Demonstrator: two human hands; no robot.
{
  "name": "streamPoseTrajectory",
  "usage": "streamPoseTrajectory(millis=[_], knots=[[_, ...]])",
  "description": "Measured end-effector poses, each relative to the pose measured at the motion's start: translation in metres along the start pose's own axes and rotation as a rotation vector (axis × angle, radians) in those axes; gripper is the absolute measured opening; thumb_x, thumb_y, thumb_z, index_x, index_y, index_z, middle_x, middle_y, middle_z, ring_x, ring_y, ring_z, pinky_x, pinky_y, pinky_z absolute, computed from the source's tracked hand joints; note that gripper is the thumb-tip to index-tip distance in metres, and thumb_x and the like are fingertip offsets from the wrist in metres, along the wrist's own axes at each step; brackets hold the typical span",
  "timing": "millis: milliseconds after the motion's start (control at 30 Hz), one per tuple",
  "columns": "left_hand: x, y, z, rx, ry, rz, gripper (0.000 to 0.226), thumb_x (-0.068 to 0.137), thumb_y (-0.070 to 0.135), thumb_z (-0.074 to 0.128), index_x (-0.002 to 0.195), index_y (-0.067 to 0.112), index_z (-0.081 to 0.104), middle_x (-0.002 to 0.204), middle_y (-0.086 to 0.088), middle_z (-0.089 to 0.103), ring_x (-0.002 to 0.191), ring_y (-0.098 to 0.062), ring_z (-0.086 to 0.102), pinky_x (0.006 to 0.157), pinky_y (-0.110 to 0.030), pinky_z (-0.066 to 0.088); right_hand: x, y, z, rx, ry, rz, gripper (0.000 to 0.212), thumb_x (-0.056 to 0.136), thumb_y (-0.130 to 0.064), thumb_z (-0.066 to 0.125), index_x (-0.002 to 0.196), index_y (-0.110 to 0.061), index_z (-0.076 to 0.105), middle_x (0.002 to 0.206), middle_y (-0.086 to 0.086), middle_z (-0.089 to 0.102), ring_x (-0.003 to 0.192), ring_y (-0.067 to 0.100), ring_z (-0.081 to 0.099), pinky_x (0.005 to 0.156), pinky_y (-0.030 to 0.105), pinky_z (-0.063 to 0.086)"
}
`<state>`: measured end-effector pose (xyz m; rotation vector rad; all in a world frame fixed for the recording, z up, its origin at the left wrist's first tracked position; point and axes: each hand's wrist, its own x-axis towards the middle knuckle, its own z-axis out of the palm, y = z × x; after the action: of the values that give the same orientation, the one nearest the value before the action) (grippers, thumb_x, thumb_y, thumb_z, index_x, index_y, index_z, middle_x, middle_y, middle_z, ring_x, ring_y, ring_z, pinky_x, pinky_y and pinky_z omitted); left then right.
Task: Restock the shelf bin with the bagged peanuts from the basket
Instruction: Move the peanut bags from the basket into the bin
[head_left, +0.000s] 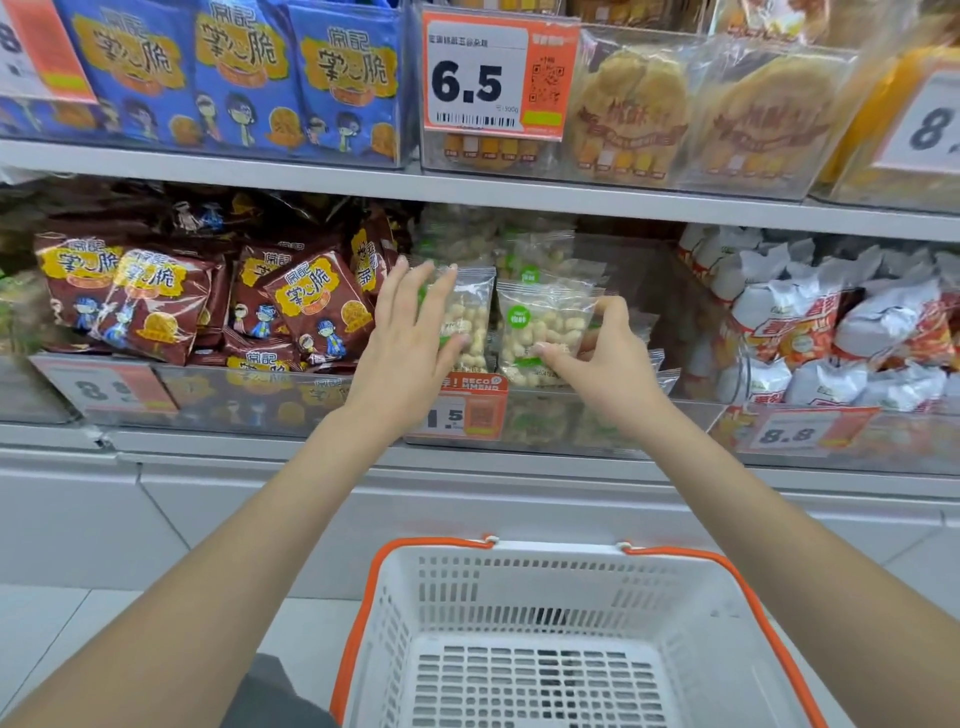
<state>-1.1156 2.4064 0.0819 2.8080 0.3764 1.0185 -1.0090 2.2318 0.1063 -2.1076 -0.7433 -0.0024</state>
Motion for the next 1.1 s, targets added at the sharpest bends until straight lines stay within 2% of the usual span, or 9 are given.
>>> streamPoseTrajectory(millis=[133, 233, 433, 633, 700, 767, 833, 933, 1100], knots=[[-0.007, 0.008, -0.001, 0.174, 0.040, 0.100, 0.062, 0.099, 0.044, 0.023, 0.148, 0.008, 0.025, 0.155, -0.018, 0.020, 0.144, -0.037, 0.009, 0.118, -0.047, 0.011, 0.002, 0.003, -0.009, 0.178, 0.042, 0.085, 0.084, 0.080, -0.048, 0.069, 0.143, -0.015, 0.025, 0.128, 0.004, 0.043, 0.105, 0.010, 0.051, 0.090, 0.024, 0.046], [-0.011, 0.021, 0.002, 0.226, 0.007, 0.312, 0.063, 0.098, 0.049, 0.019, 0.150, 0.014, 0.019, 0.157, -0.011, 0.016, 0.145, -0.030, 0.007, 0.117, -0.048, 0.009, 0.016, -0.003, -0.012, 0.349, 0.003, 0.232, 0.083, 0.088, -0.065, 0.042, 0.152, -0.022, 0.013, 0.156, 0.000, 0.024, 0.140, 0.019, 0.029, 0.113, 0.036, 0.026], [-0.014, 0.026, 0.025, 0.304, -0.097, 0.391, 0.062, 0.095, 0.057, 0.020, 0.149, 0.027, 0.021, 0.157, -0.007, 0.018, 0.146, -0.028, 0.008, 0.114, -0.053, 0.015, 0.026, -0.027, -0.001, 0.426, -0.229, 0.297, 0.069, 0.092, -0.068, 0.012, 0.151, -0.033, 0.017, 0.159, -0.003, 0.014, 0.146, 0.018, 0.014, 0.116, 0.041, 0.012], [-0.012, 0.024, 0.028, 0.336, -0.085, 0.388, 0.061, 0.095, 0.054, 0.024, 0.149, 0.026, 0.026, 0.156, -0.008, 0.021, 0.144, -0.029, 0.010, 0.114, -0.052, 0.013, 0.051, -0.007, -0.006, 0.655, -0.143, 0.326, 0.098, 0.074, -0.087, 0.014, 0.152, -0.028, 0.016, 0.156, 0.000, 0.027, 0.142, 0.021, 0.029, 0.115, 0.041, 0.027], [-0.012, 0.024, 0.028, 0.341, -0.077, 0.391, 0.060, 0.095, 0.054, 0.025, 0.149, 0.026, 0.026, 0.156, -0.008, 0.022, 0.144, -0.029, 0.010, 0.114, -0.052, 0.013, 0.067, -0.001, -0.010, 0.684, -0.087, 0.356, 0.115, 0.055, -0.096, 0.019, 0.152, -0.034, 0.013, 0.159, -0.004, 0.018, 0.145, 0.019, 0.020, 0.118, 0.047, 0.018], [-0.011, 0.024, 0.027, 0.340, -0.068, 0.399, 0.061, 0.094, 0.053, 0.026, 0.149, 0.027, 0.025, 0.156, -0.009, 0.022, 0.144, -0.029, 0.011, 0.114, -0.051, 0.013, 0.080, 0.000, -0.006, 0.731, -0.082, 0.339, 0.111, 0.058, -0.096, 0.018, 0.152, -0.036, 0.009, 0.160, -0.006, 0.011, 0.147, 0.019, 0.012, 0.119, 0.051, 0.009], [-0.010, 0.022, 0.027, 0.336, -0.065, 0.412, 0.061, 0.094, 0.053, 0.027, 0.149, 0.027, 0.023, 0.156, -0.009, 0.021, 0.145, -0.029, 0.010, 0.115, -0.051, 0.012, 0.086, -0.005, 0.003, 0.736, -0.131, 0.313, 0.109, 0.062, -0.096, 0.022, 0.151, -0.035, 0.014, 0.160, -0.002, 0.014, 0.147, 0.021, 0.015, 0.118, 0.054, 0.010], [-0.008, 0.018, 0.027, 0.343, -0.071, 0.424, 0.062, 0.094, 0.053, 0.029, 0.149, 0.027, 0.022, 0.157, -0.009, 0.020, 0.145, -0.030, 0.011, 0.115, -0.050, 0.011, 0.103, 0.008, 0.015, 0.753, -0.229, 0.288, 0.130, 0.035, -0.104, 0.037, 0.147, -0.038, 0.028, 0.156, 0.000, 0.029, 0.143, 0.024, 0.028, 0.115, 0.057, 0.015], [-0.006, 0.016, 0.029, 0.359, -0.071, 0.437, 0.062, 0.094, 0.052, 0.031, 0.150, 0.028, 0.021, 0.157, -0.007, 0.017, 0.146, -0.029, 0.011, 0.115, -0.051, 0.013, 0.095, 0.014, 0.003, 0.710, -0.358, 0.249, 0.120, 0.047, -0.101, 0.034, 0.149, -0.039, 0.019, 0.158, -0.005, 0.021, 0.146, 0.018, 0.017, 0.118, 0.053, 0.010]])
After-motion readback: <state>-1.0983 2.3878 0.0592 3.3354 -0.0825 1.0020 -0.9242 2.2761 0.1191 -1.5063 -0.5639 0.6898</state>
